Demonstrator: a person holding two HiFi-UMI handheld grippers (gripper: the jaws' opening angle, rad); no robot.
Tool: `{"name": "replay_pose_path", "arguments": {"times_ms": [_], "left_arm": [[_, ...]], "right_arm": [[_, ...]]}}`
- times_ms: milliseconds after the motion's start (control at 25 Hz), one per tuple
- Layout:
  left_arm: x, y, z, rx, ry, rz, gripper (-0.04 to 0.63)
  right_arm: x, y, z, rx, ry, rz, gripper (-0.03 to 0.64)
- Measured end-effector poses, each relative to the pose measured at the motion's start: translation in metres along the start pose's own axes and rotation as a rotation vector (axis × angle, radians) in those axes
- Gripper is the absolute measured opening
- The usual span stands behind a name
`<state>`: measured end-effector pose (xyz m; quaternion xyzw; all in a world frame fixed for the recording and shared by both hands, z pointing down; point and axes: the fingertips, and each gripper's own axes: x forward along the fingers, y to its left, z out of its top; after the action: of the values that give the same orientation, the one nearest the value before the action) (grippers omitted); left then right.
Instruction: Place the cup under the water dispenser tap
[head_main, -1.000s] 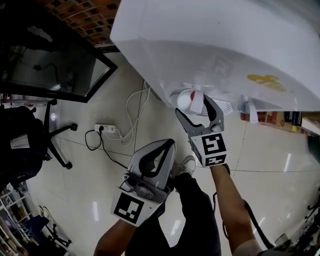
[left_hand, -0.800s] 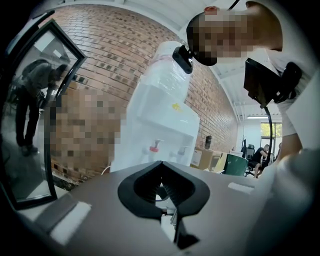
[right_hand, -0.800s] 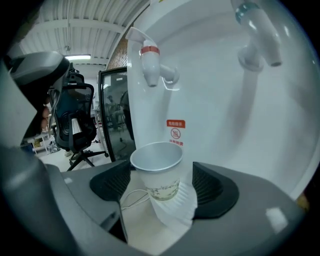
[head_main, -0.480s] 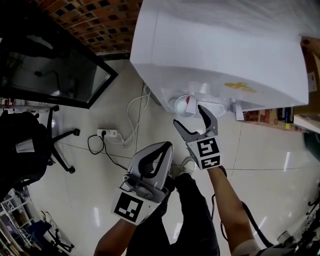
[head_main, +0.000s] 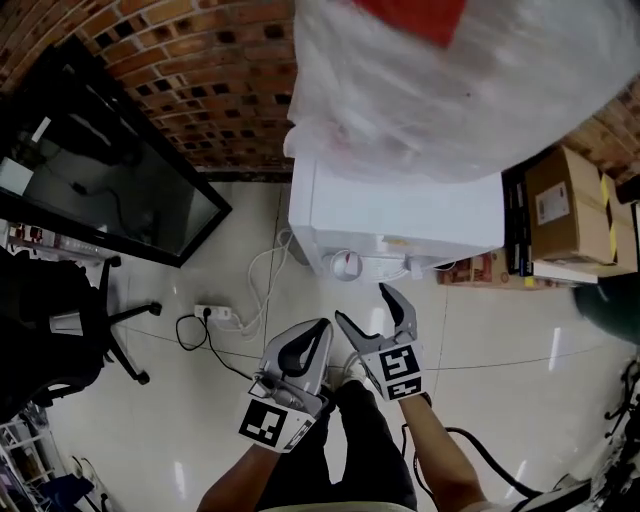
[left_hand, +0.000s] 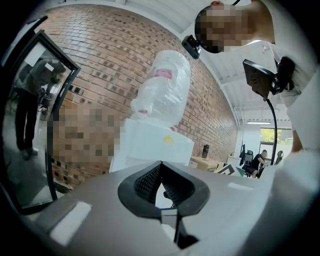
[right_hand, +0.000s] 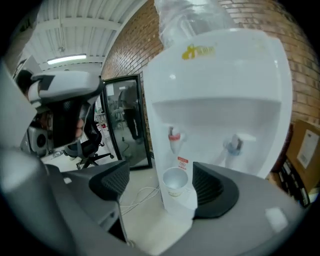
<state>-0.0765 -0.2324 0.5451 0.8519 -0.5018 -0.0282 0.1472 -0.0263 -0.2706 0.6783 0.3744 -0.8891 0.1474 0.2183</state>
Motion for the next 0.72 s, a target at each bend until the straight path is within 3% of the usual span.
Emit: {"name": "replay_pose_path", "arguments": {"times_ms": [240, 480, 720], "left_arm": [[-0.010, -0.019, 0.048, 0.021, -0.002, -0.018, -0.017], [-0.016, -0.040, 0.087, 0.028, -0.024, -0.049, -0.017], [-0.012, -0.065, 0.131, 0.056, -0.059, -0.129, -0.017]], "right_arm": [[-0.055, 0.019, 0.073, -0.007, -0.048, -0.009, 0.385], [-0.107, 0.027, 0.142, -0.011, -0.136, -0.055, 0.300], [-0.149, 0.034, 0.193, -0.033, -0.205, -0.108, 0.228]]}}
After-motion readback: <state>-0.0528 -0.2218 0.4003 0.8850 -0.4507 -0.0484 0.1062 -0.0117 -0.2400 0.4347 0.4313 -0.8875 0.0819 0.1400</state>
